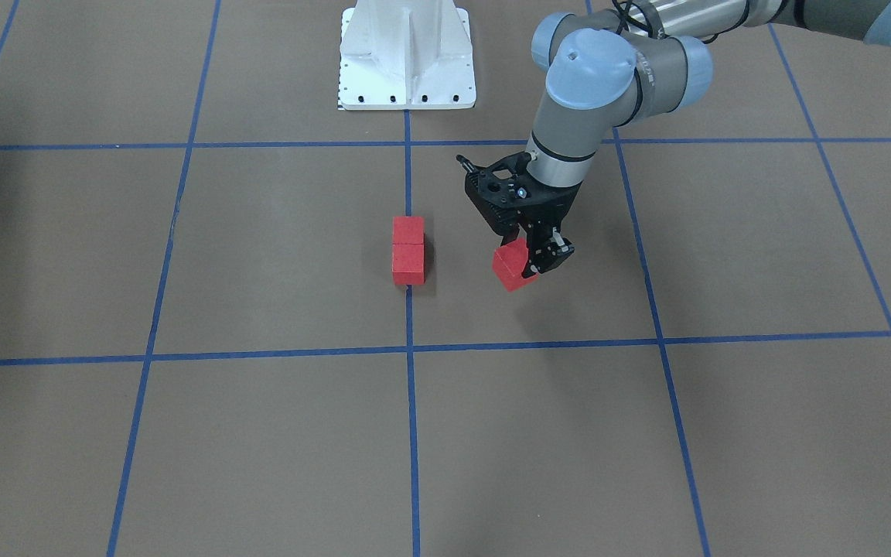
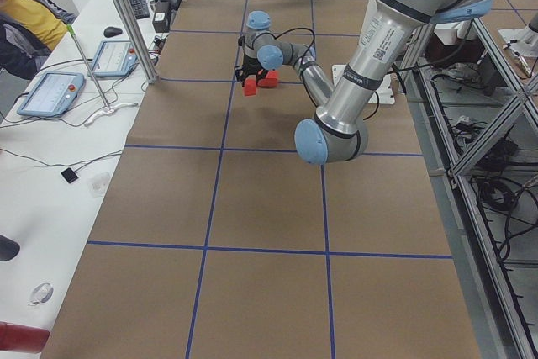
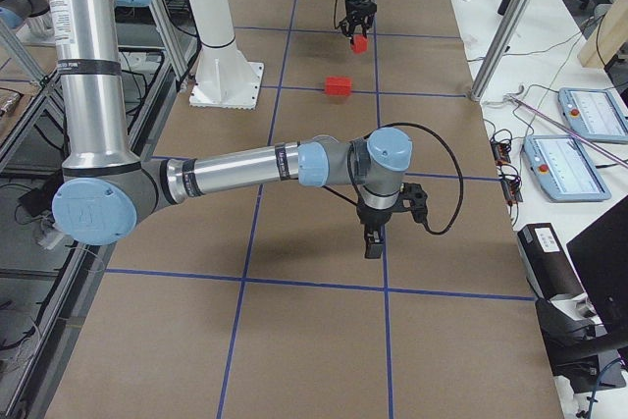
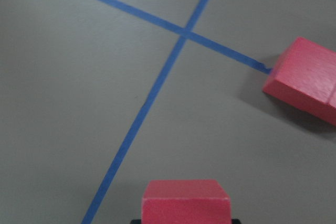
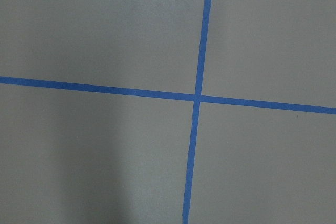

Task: Form red blocks into L shape at center
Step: 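Carry the red cube with the left gripper toward the two-cube row, then lower the red cube beside the end of the two-cube row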

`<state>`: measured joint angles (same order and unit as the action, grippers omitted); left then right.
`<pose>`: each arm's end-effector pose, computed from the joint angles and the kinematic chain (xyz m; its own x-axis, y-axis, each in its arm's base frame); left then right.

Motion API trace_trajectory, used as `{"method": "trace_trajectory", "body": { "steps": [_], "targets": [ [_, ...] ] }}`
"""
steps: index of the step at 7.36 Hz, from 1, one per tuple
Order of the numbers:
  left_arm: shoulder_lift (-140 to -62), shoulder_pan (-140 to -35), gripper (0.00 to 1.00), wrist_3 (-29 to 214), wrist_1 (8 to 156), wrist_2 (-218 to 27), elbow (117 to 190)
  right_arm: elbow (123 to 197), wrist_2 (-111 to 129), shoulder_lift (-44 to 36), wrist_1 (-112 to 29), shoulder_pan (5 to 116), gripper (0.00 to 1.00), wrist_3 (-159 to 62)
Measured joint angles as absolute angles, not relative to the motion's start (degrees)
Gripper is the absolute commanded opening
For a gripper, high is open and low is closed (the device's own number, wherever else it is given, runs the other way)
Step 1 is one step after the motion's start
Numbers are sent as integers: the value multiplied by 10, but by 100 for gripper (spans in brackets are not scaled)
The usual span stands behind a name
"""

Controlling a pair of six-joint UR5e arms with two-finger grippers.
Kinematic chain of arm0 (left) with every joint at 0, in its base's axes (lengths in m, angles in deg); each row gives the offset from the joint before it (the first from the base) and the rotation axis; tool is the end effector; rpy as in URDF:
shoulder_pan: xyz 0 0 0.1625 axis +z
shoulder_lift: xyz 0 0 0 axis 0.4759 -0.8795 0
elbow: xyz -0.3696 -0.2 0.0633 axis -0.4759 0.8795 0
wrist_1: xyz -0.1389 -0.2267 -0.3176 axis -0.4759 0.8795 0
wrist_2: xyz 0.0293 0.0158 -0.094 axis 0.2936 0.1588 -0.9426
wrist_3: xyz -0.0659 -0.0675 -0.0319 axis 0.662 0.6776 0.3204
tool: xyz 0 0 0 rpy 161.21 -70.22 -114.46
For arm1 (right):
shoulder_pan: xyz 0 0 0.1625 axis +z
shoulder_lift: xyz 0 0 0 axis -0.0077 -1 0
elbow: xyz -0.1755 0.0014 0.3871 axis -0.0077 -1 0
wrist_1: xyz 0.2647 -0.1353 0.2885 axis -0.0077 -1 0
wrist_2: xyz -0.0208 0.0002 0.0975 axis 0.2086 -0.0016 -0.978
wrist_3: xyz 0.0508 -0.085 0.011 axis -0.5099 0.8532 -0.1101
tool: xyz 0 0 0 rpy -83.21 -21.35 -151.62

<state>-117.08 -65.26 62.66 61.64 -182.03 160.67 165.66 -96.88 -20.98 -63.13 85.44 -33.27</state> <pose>0.4734 -0.4821 0.2217 0.2298 0.9732 0.0028 -0.5957 0.1384 0.7912 0.0258 -0.5175 0.5763 0.7755 -0.0807 0.6261 0.0665 0.9967 0.0460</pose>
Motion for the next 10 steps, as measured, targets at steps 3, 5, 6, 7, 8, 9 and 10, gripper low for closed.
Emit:
{"method": "trace_trajectory", "body": {
  "steps": [3, 5, 6, 7, 8, 9, 10],
  "targets": [
    [-1223, -627, 0, 505, 617, -1819, 1562, 1655, -970, -215, -631, 854, 100, -332],
    [-1252, -615, 0, 498, 619, -1820, 1515, 1655, -972, -219, -631, 854, 100, -332],
    [-1256, -609, 0, 499, 620, -1820, 1505, 1655, -972, -221, -631, 854, 100, -332],
    [-1258, -603, 0, 500, 621, -1820, 1500, 1655, -972, -224, -631, 854, 100, -331],
    [-1258, -599, 0, 501, 621, -1820, 1496, 1656, -972, -226, -630, 855, 100, -330],
    [-1259, -596, 1, 502, 621, -1821, 1494, 1657, -972, -227, -630, 855, 100, -329],
    [-1260, -593, 4, 504, 621, -1821, 1493, 1658, -972, -228, -630, 855, 100, -329]
  ]
}}
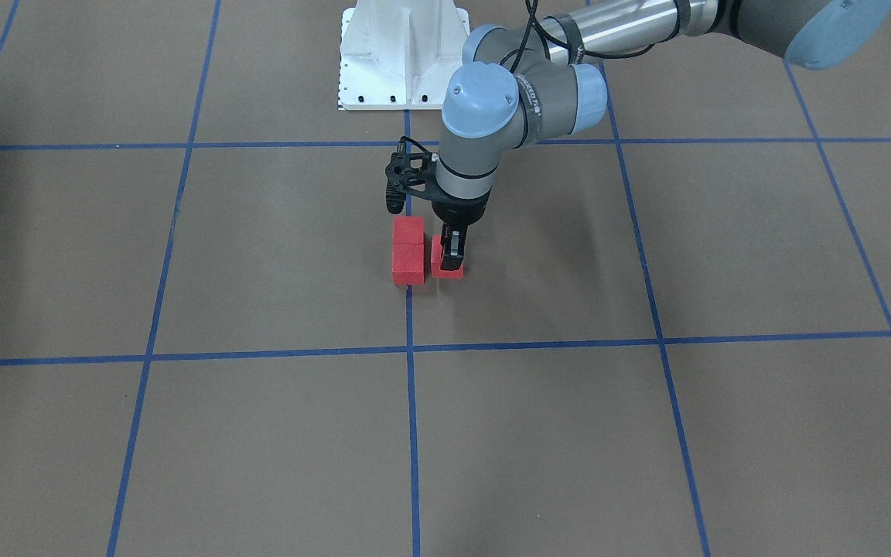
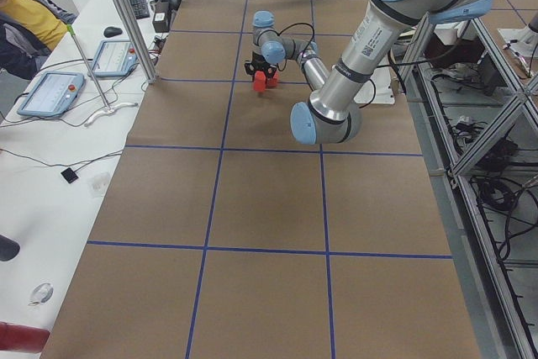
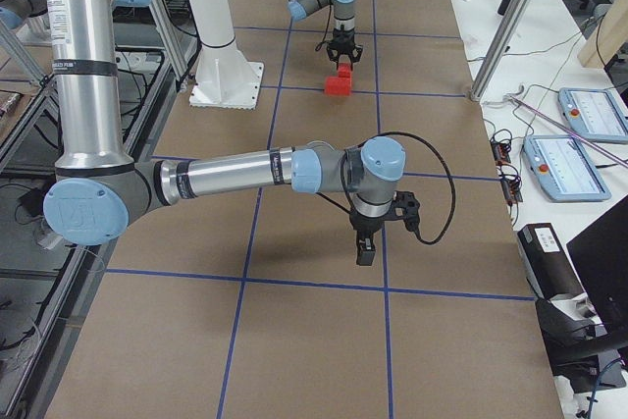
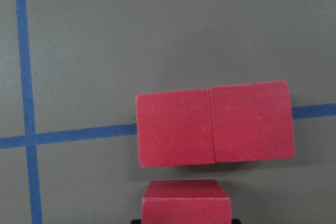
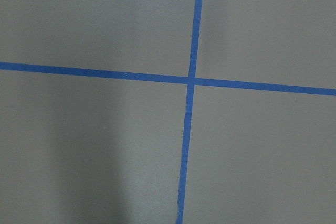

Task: Form red blocks into L shape at center
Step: 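Lower the red cube beside the end of the two-cube row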

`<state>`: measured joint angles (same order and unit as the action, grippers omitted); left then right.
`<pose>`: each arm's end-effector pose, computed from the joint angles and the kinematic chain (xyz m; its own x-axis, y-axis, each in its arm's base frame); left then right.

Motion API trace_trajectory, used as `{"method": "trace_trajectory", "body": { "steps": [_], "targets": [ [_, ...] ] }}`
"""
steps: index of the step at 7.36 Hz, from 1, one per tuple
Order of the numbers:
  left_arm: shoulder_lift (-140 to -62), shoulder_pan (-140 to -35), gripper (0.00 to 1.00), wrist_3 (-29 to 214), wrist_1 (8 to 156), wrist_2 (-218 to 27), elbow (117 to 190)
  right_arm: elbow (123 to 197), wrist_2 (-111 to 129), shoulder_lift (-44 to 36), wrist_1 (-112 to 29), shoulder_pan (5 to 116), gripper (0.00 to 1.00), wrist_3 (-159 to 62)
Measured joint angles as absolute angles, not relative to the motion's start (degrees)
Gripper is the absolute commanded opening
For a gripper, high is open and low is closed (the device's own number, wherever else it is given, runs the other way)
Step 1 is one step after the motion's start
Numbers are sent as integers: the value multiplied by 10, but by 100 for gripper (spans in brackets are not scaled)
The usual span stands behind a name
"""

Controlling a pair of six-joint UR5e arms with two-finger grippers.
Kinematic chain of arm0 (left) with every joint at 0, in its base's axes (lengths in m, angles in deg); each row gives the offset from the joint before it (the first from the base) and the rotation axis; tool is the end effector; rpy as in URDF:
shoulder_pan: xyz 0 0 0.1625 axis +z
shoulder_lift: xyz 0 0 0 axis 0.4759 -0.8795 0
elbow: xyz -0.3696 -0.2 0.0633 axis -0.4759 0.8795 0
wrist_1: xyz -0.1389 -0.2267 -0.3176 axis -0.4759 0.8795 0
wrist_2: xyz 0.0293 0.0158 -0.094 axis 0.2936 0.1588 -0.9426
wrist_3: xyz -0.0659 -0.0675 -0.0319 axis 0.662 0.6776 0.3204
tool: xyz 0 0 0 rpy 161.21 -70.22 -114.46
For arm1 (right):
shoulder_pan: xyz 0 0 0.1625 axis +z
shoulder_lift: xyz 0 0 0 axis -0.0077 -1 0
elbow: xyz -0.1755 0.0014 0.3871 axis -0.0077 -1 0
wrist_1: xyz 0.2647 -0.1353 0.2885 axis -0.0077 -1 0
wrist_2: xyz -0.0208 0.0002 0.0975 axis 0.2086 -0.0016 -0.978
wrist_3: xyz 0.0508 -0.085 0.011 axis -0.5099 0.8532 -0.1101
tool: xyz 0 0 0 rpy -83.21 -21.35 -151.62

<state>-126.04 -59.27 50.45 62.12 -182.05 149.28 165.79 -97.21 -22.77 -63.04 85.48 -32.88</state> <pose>0.5747 -0.4620 0.1958 -0.0092 0.9883 0.1524 -0.6422 -0.1227 0.7566 0.0268 -0.5044 0.5905 0.7730 -0.0697 0.6306 0.0713 0.9972 0.0228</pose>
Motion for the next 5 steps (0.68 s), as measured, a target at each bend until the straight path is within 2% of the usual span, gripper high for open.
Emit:
{"method": "trace_trajectory", "body": {
  "steps": [2, 5],
  "targets": [
    [-1261, -588, 9, 510, 623, -1821, 1491, 1658, -972, -228, -630, 855, 100, -329],
    [-1262, -587, 10, 538, 625, -1821, 1488, 1658, -972, -227, -630, 855, 100, -329]
  ]
}}
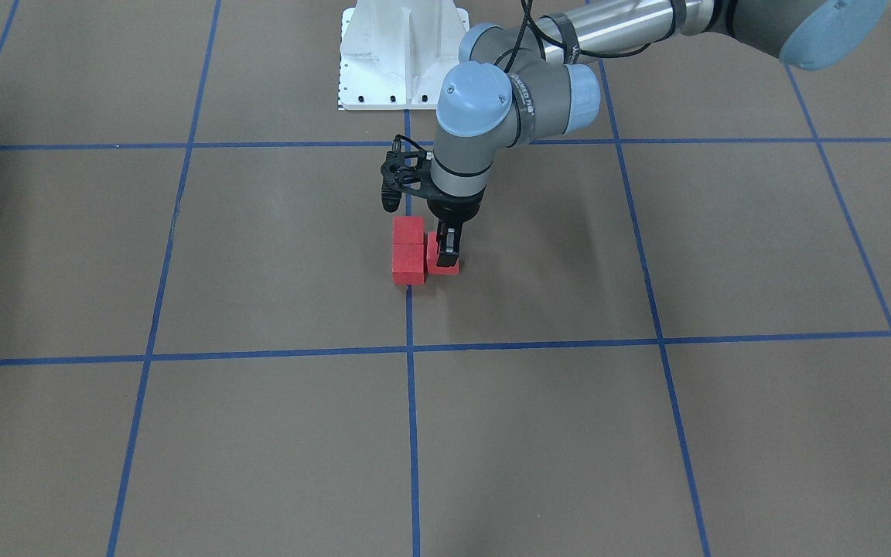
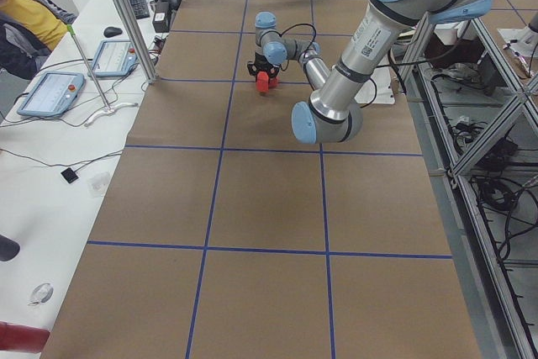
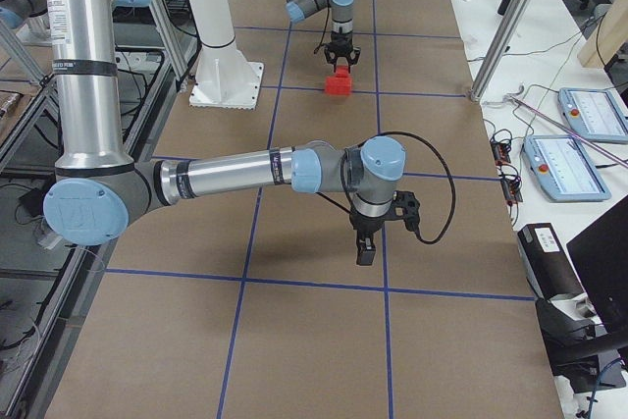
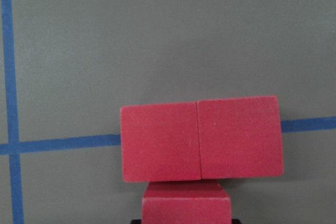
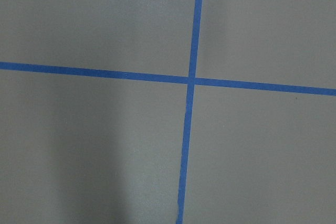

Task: Form red blocks into L shape at center
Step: 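Lower the red cube beside the end of the two-cube row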

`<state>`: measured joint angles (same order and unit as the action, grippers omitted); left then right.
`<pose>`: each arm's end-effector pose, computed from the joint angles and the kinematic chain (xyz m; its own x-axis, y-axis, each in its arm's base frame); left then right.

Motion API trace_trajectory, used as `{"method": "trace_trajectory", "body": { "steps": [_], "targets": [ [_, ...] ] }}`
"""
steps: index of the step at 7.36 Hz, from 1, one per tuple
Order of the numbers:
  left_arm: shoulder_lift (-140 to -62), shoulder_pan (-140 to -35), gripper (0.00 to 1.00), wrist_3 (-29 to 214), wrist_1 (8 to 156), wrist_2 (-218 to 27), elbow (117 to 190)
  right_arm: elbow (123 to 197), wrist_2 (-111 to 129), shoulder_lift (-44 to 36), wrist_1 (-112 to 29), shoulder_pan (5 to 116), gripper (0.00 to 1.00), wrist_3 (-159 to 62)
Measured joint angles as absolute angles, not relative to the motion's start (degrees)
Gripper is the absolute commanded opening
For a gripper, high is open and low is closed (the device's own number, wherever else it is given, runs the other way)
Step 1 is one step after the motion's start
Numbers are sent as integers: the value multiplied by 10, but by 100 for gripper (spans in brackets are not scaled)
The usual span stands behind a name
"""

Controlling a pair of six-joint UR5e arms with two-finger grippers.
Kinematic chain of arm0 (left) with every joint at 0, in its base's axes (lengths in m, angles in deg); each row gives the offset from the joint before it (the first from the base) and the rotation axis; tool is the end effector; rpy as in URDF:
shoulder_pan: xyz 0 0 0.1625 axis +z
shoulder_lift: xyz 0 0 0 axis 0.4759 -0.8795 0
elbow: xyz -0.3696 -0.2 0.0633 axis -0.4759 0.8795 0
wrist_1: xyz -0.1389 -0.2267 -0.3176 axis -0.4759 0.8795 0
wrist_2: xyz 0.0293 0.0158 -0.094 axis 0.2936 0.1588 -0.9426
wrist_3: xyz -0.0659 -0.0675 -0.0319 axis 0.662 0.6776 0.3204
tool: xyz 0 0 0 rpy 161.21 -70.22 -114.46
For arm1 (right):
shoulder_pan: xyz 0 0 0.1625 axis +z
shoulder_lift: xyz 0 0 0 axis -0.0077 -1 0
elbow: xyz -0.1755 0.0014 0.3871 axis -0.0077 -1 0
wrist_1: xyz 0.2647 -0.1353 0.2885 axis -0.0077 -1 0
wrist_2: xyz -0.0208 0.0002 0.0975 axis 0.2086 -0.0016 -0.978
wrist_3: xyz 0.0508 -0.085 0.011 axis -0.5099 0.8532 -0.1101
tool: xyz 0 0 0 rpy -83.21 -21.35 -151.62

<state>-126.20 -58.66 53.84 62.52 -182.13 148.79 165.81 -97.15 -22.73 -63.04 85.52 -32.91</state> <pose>0.5816 -0.4569 0.1965 0.0173 0.9941 0.1072 -0.6397 -0.0714 0.7653 0.0272 -0.5047 0.5901 0.7737 -0.0693 0.6298 0.0702 0.9973 0.0236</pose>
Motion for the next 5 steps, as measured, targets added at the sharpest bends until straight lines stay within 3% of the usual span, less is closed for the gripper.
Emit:
{"method": "trace_trajectory", "body": {
  "steps": [5],
  "targets": [
    [-1267, -588, 6, 554, 625, -1823, 1483, 1659, -972, -226, -630, 855, 100, -330]
  ]
}}
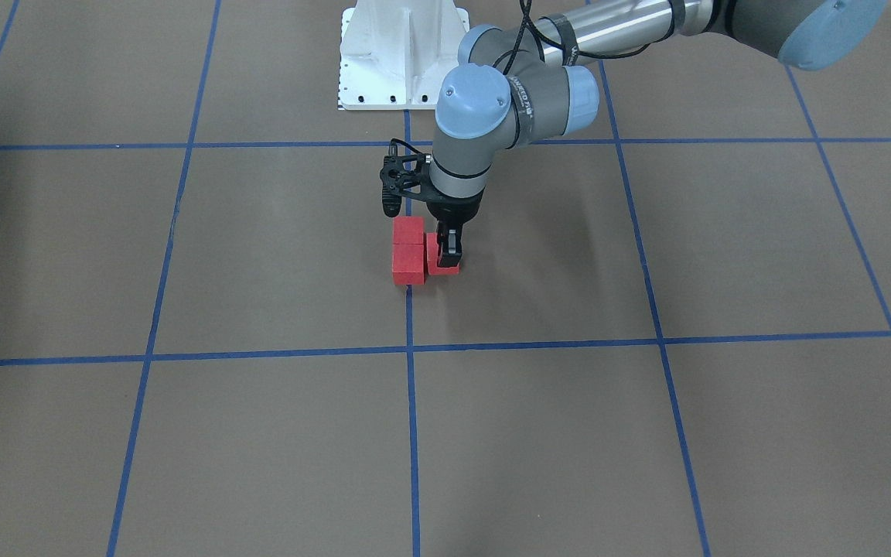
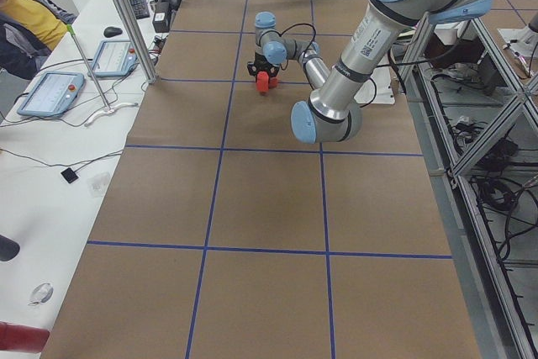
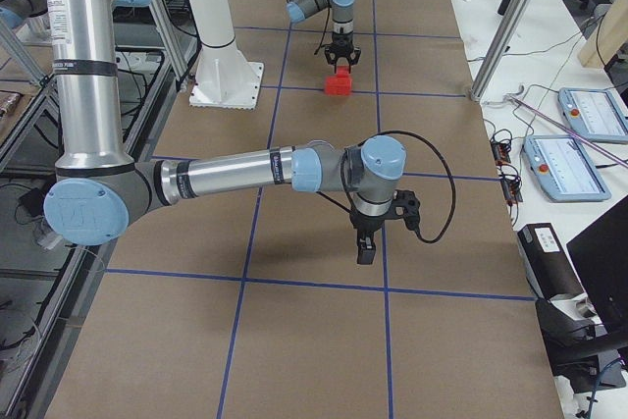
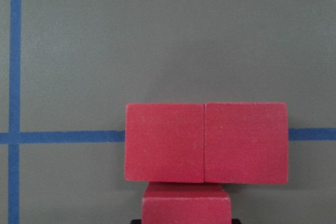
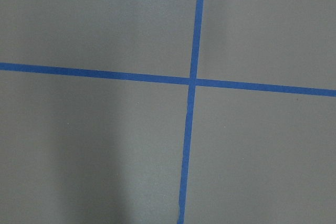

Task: Form red blocks into L shape at center
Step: 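Hold the red cube against the row end with the left gripper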

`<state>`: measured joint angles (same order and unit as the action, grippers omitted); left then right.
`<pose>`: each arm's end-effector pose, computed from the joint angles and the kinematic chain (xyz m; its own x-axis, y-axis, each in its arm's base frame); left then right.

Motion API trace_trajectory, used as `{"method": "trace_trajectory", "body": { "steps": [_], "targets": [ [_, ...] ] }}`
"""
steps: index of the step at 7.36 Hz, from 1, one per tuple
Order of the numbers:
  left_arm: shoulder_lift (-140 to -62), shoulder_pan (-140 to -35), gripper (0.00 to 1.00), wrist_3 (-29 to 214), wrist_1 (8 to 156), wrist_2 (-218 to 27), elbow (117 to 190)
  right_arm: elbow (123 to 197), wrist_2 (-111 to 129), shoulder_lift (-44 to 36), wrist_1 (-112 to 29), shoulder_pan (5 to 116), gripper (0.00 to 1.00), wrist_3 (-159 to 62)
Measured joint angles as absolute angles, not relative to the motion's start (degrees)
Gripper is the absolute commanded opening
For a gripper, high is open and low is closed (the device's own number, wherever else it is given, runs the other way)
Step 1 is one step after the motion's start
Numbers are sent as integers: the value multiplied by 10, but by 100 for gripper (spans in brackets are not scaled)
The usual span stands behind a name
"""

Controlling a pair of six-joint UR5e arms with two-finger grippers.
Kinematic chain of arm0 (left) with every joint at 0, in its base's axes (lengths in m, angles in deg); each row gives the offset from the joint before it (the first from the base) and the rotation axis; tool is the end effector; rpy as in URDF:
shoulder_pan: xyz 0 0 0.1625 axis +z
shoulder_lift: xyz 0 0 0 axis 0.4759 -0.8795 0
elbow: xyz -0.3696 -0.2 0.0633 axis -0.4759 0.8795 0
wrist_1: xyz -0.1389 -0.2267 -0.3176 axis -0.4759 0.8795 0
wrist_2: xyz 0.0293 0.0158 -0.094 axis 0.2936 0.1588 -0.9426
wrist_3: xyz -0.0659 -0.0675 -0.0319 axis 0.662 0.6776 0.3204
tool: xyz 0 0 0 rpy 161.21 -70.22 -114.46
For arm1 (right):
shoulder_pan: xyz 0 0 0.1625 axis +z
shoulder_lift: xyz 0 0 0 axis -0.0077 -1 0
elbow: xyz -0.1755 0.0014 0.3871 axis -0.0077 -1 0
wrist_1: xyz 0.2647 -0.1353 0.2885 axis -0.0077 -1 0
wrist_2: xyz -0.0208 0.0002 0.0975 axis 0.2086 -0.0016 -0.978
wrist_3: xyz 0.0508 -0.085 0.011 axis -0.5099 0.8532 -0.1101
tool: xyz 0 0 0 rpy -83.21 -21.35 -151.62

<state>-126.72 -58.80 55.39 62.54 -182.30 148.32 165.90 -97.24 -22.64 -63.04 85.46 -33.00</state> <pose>0.5827 -0.4593 0.1933 0.0350 0.9957 0.0853 -0.6374 -0.0435 0.7693 0.0265 -0.5054 0.5884 0.7725 -0.0705 0.6310 0.0700 0.9972 0.0257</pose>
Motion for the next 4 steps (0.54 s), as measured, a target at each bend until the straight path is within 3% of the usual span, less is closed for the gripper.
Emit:
{"method": "trace_trajectory", "body": {
  "steps": [4],
  "targets": [
    [-1270, -594, 8, 549, 625, -1824, 1477, 1659, -972, -224, -630, 855, 100, -331]
  ]
}}
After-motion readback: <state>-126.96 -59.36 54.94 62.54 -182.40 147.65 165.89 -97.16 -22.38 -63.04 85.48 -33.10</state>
